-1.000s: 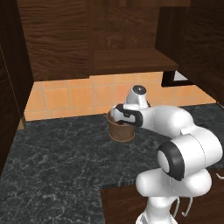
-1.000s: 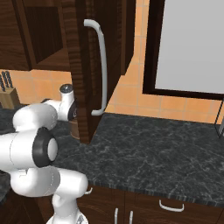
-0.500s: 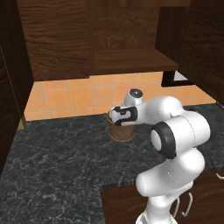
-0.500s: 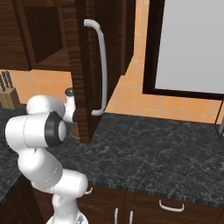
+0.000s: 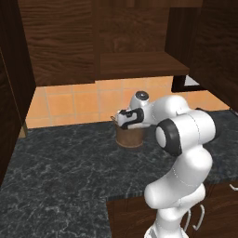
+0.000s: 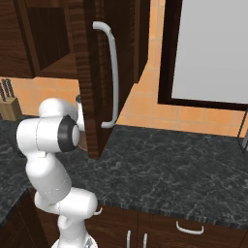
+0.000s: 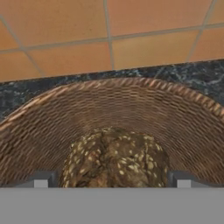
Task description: Open the cabinet, pick up the bread from the cabinet and place it in the basket. Then move the basket to the dining counter.
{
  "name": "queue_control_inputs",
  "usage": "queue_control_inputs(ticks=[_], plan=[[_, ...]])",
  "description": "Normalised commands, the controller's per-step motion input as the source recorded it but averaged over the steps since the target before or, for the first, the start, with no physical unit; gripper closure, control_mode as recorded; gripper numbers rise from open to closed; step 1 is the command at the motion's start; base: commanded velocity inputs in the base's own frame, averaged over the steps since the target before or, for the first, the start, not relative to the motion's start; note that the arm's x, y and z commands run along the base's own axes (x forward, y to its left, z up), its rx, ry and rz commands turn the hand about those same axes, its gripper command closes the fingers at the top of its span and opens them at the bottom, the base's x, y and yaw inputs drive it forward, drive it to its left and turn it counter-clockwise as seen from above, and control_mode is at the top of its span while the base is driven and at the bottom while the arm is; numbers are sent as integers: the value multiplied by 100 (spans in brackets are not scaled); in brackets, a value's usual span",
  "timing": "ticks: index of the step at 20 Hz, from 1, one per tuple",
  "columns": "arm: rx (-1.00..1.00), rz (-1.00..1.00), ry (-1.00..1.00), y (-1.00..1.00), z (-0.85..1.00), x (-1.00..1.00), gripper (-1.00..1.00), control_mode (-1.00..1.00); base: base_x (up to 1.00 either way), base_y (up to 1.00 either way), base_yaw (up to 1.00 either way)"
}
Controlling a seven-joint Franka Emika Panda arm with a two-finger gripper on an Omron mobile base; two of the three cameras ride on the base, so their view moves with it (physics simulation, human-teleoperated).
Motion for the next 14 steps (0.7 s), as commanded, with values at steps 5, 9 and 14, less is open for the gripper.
queue_control_inputs(ticks=[5,9,14], plan=[[0,-4,0,1,-6,0,-100,-100,0,0,0],[0,-7,0,0,-2,-1,-100,-100,0,0,0],[0,-10,-3,2,0,-11,-100,-100,0,0,0]])
